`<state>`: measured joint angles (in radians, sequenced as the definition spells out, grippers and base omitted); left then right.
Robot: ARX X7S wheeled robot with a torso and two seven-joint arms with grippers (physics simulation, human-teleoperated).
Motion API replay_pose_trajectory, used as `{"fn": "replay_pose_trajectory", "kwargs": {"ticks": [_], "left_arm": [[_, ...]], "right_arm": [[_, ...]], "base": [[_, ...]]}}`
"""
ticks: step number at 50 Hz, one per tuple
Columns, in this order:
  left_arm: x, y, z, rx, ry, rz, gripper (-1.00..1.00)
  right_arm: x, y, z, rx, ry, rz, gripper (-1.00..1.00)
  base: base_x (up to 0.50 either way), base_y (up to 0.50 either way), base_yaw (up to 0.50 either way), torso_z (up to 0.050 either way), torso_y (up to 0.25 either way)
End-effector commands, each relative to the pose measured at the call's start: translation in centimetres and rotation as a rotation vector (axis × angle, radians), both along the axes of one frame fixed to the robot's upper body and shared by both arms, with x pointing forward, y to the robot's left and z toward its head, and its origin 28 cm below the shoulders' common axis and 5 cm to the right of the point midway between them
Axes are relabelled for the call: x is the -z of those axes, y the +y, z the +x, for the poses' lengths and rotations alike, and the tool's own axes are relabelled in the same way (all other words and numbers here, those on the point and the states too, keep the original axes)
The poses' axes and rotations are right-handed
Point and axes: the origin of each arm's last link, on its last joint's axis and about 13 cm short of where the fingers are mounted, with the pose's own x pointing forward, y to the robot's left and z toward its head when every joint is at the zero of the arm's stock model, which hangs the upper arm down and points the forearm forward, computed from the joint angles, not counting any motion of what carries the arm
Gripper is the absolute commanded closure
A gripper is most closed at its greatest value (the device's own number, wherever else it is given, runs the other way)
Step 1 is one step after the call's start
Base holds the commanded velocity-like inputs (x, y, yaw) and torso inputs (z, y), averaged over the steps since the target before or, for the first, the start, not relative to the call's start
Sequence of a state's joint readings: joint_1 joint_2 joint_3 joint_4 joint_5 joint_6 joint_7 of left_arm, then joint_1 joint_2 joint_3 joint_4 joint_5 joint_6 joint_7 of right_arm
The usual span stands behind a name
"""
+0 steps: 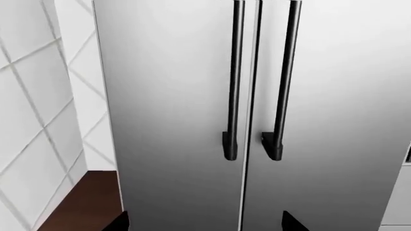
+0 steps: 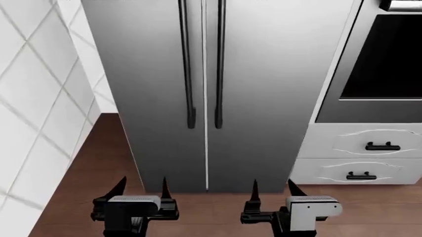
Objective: Open the fridge door
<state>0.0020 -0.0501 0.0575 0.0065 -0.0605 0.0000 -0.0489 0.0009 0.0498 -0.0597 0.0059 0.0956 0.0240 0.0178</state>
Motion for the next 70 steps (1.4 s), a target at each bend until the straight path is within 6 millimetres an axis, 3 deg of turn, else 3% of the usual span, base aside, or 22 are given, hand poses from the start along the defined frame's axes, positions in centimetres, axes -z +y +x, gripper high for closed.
{"fn": "replay_pose_trajectory", "kwargs": {"ticks": [1,27,34,37,39,41,44,48,51,56,70], "left_arm": [[0.0,-0.1,0.0,0.002,0.000,-0.004,-1.00],[0.0,-0.1,0.0,0.001,0.000,-0.005,-1.00],[-0.1,0.0,0.0,0.002,-0.001,-0.004,-1.00],[0.0,0.0,0.0,-0.005,0.004,-0.006,-1.00],[0.0,0.0,0.1,-0.005,0.005,-0.006,-1.00],[0.1,-0.1,0.1,-0.004,0.007,-0.004,-1.00],[0.2,0.0,0.1,-0.004,0.008,-0.005,-1.00],[0.3,0.1,0.2,-0.007,0.011,-0.008,-1.00],[0.3,0.1,0.2,-0.007,0.012,-0.010,-1.00],[0.2,0.1,0.2,-0.006,0.012,-0.010,-1.00],[0.1,0.1,0.2,-0.009,0.016,-0.014,-1.00]], "right_arm": [[0.1,0.0,0.0,-0.015,0.011,0.018,-1.00],[0.2,0.1,0.0,-0.003,0.028,0.045,-1.00],[0.1,0.3,0.1,0.005,0.022,0.014,-1.00],[-2.5,0.7,1.4,-0.082,0.012,-0.012,-1.00],[-6.5,0.9,3.4,-0.150,-0.001,-0.069,-1.00],[-11.3,0.9,6.3,-0.152,-0.013,-0.065,-1.00],[-18.1,0.7,12.7,-0.099,0.002,-0.110,-1.00],[-23.3,0.8,17.7,-0.080,-0.037,-0.052,-1.00],[-24.4,1.2,19.3,-0.078,-0.054,-0.166,-1.00],[-25.0,1.4,20.2,-0.098,-0.020,-0.112,-1.00],[-24.1,2.7,20.8,-0.172,0.091,-0.075,-1.00]], "base": [[0.50,0.08,0.00,0.000,0.000],[0.50,0.17,0.00,0.000,0.000],[0.00,0.00,0.00,0.000,0.000],[0.00,0.00,0.00,0.000,0.000],[0.00,0.00,0.00,0.000,0.000],[0.00,0.00,0.00,0.000,0.000],[0.00,0.00,0.00,0.000,0.005],[0.00,0.00,0.00,0.000,0.000],[0.00,0.00,0.00,0.000,0.000],[0.00,0.00,0.00,0.000,0.000],[0.00,0.00,0.00,0.000,0.000]]}}
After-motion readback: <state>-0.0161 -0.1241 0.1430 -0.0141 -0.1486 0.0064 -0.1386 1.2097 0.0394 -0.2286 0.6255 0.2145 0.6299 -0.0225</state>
